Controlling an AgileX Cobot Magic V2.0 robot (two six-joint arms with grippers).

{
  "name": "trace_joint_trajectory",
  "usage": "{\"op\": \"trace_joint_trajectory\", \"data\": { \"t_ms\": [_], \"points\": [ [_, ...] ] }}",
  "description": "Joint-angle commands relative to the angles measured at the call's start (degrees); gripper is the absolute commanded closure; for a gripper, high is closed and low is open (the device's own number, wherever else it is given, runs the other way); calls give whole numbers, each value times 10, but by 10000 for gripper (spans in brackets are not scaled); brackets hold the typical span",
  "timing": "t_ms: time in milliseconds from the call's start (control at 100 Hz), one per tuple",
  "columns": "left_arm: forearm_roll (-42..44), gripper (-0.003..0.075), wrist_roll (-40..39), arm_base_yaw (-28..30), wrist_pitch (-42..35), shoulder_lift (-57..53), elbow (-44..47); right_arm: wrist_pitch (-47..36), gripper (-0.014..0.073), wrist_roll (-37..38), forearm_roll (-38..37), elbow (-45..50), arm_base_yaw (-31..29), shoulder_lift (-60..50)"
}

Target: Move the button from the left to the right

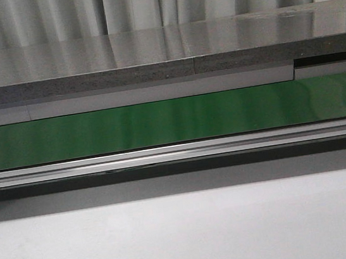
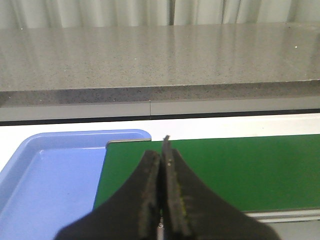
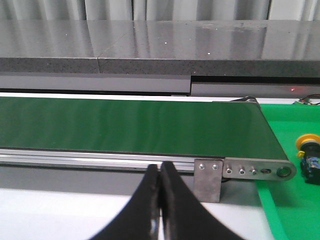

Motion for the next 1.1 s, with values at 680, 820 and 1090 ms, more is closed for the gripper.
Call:
{"op": "trace_joint_trajectory", "data": {
  "t_ms": [680, 820, 1090],
  "points": [
    [46, 740, -10, -3, -124, -37, 49, -51, 661, 0, -4, -9, -1, -12],
    [102, 740, -81, -3, -149, -89, 102, -51, 661, 0, -4, -9, -1, -12],
    [113, 740, -95, -3, -150, -204, 175, -51, 661, 0, -4, -9, -1, -12]
  ]
}}
